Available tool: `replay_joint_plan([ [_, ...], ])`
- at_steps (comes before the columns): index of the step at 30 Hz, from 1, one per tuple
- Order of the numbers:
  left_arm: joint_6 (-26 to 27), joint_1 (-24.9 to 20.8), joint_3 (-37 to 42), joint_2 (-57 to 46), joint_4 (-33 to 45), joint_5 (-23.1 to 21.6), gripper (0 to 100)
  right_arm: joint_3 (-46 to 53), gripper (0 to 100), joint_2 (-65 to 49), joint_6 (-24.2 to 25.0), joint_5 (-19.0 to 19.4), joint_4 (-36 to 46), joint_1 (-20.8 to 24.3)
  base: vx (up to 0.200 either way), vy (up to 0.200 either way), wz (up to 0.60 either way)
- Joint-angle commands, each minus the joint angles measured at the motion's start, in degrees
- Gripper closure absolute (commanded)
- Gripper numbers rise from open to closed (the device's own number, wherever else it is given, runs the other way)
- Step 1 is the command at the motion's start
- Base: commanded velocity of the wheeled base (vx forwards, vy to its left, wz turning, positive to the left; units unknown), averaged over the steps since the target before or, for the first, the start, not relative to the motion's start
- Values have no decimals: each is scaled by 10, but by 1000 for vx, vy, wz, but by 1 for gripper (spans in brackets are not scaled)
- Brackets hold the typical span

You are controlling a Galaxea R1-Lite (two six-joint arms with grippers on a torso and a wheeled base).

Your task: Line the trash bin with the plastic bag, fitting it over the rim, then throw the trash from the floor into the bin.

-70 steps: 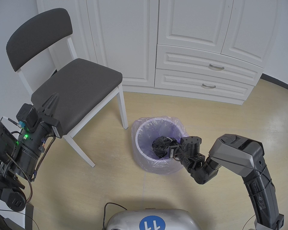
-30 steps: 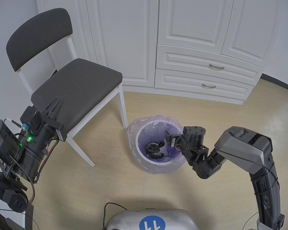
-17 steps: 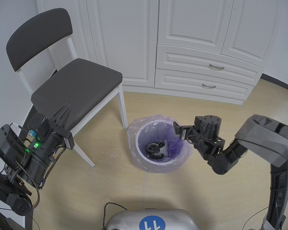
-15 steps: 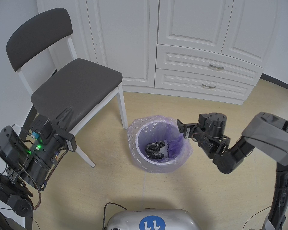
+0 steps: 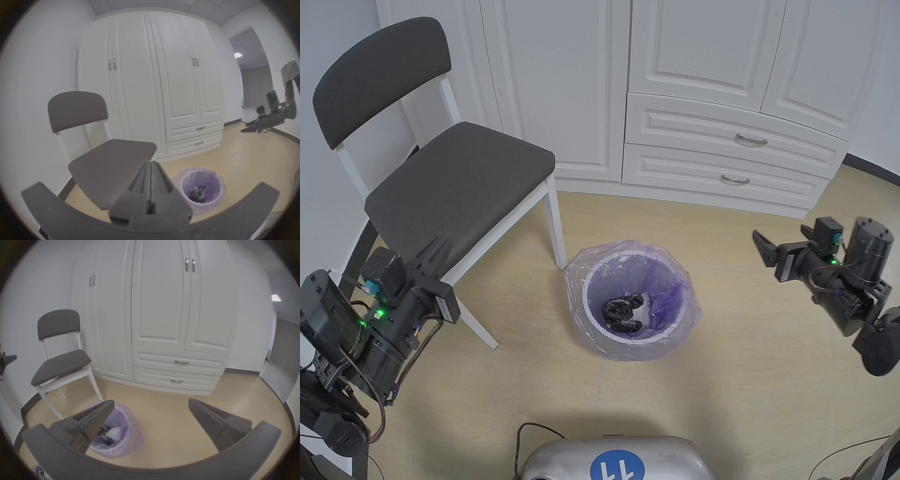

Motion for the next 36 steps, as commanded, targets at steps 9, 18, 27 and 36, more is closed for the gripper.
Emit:
replay_joint_plan([
  [9, -25, 86, -47, -333, 312, 7, 100, 67, 0, -478, -1, -49, 236, -47, 0, 0, 0],
  [18, -92, 156, -68, -564, 569, 8, 100, 139, 0, -743, 86, -47, 362, -189, 0, 0, 0],
  [27, -134, 260, -91, -790, 811, 1, 100, 162, 0, -947, 95, -5, 594, -194, 0, 0, 0],
  [36, -172, 286, -4, -891, 882, 5, 100, 294, 0, -947, 81, 10, 561, -194, 0, 0, 0],
])
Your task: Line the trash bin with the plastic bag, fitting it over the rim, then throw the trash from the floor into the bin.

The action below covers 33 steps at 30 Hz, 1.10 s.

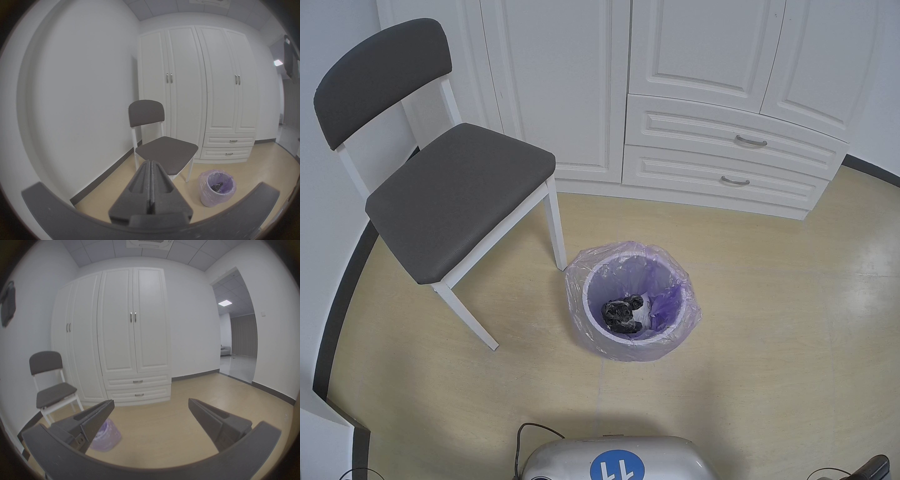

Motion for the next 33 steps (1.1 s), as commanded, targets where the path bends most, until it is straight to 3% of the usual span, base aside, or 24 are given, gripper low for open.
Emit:
replay_joint_plan([
  [1, -41, 35, 92, -109, 29, 4, 100, 107, 0, -48, -18, 18, -2, -9, 0, 0, 0],
  [6, -31, 35, 197, -109, -37, 5, 100, 107, 0, -48, -40, 47, 13, -9, 0, 0, 0],
  [11, -24, 35, 204, -109, -19, -1, 100, 107, 0, -48, -108, 108, 55, -9, 0, 0, 0],
  [15, -26, 35, 204, -109, -16, -11, 100, 107, 0, -48, -91, 204, 60, -9, 0, 0, 0],
  [17, -22, 35, 204, -109, -8, -18, 100, 107, 0, -48, -87, 233, 60, -9, 0, 0, 0],
  [20, -26, 35, 204, -109, -7, -20, 100, 107, 0, -48, -100, 214, 59, -9, 0, 0, 0],
  [22, -30, 35, 204, -109, -7, -20, 100, 107, 0, -48, -105, 159, 57, -9, 0, 0, 0],
  [23, -30, 35, 204, -109, -7, -20, 100, 107, 0, -48, -105, 154, 57, -9, 0, 0, 0],
  [24, -34, 35, 204, -109, -6, -20, 100, 107, 0, -48, -98, 96, 56, -9, 0, 0, 0],
  [25, -35, 35, 204, -109, -6, -20, 100, 107, 0, -48, -85, 72, 57, -9, 0, 0, 0],
  [29, -36, 35, 204, -109, -5, -20, 100, 107, 0, -48, -29, 94, 60, -9, 0, 0, 0],
  [33, -36, 35, 204, -109, -3, -34, 100, 107, 0, -48, -27, 107, 61, -9, 0, 0, 0],
])
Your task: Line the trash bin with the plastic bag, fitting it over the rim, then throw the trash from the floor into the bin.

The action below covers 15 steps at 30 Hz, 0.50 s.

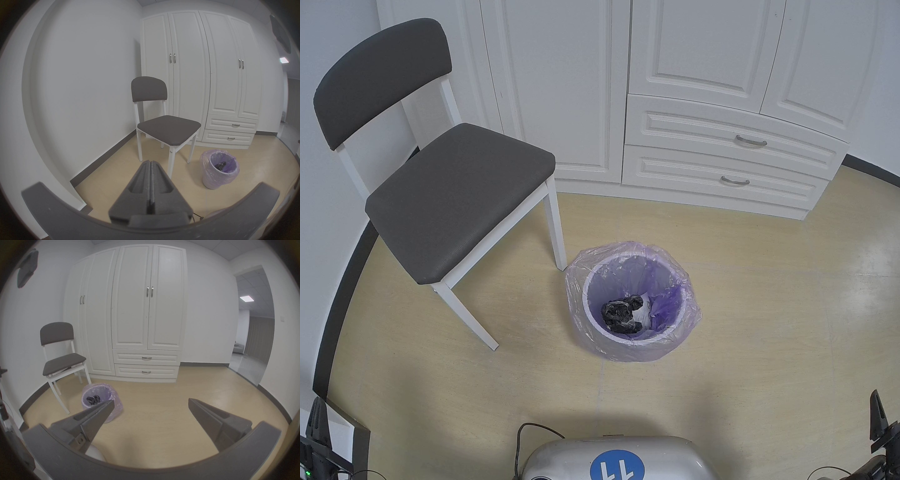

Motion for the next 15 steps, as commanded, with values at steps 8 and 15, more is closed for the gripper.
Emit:
replay_joint_plan([
  [8, 26, 0, 10, -7, 31, -120, 100, 9, 0, -6, 37, 93, 3, 0, 0, 0, 0],
  [15, 25, 0, 10, -7, 31, -124, 100, 9, 0, -6, 27, 97, 4, 0, 0, 0, 0],
])
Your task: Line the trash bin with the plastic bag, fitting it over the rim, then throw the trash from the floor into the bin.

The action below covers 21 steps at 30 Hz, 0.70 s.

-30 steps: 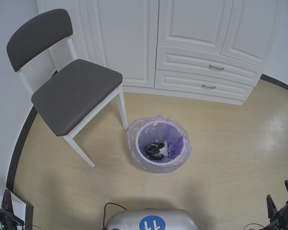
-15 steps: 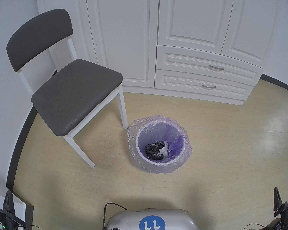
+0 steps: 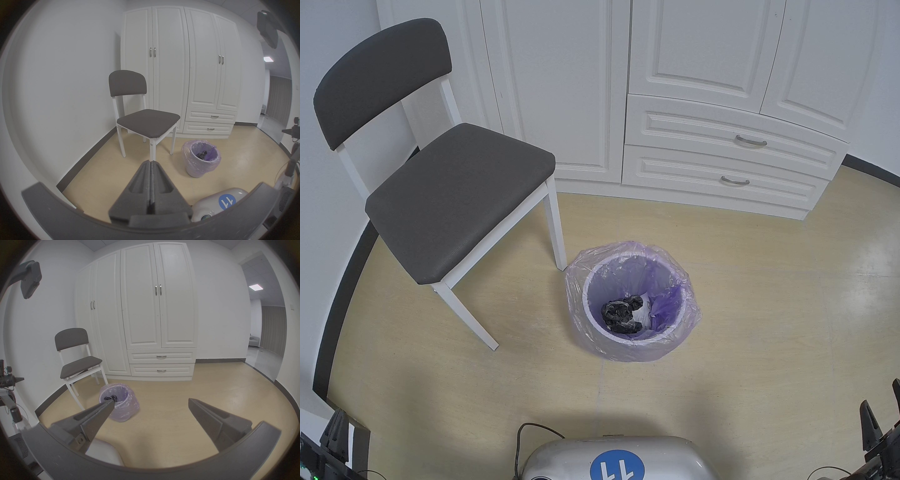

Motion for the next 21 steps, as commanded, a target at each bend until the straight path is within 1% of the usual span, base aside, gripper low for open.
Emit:
replay_joint_plan([
  [1, 0, 0, 10, -7, 0, 0, 100, 9, 0, -6, -3, 2, 0, 0, 0, 0, 0],
  [2, 0, 0, 10, -7, 0, 0, 100, 9, 0, -6, -6, 3, 1, 0, 0, 0, 0],
  [4, 0, 0, 10, -7, 0, 1, 100, 10, 0, -6, -48, -2, 7, 0, 0, 0, 0],
  [5, 0, 0, 10, -7, 0, 1, 100, 10, 0, -6, -52, -2, 9, 0, 0, 0, 0],
  [10, 0, 0, 10, -7, 0, 1, 100, 9, 0, -5, -37, 2, 34, 1, 0, 0, 0],
  [15, 5, 0, 10, -7, 0, 0, 100, 9, 0, -5, -36, 2, 34, 2, 0, 0, 0],
  [19, -2, 0, 10, -7, 0, 1, 100, 9, 0, -6, -21, -2, 33, 2, 0, 0, 0],
  [21, -1, 0, 10, -7, 0, 2, 100, 10, 0, -6, -26, -2, 33, 1, 0, 0, 0],
])
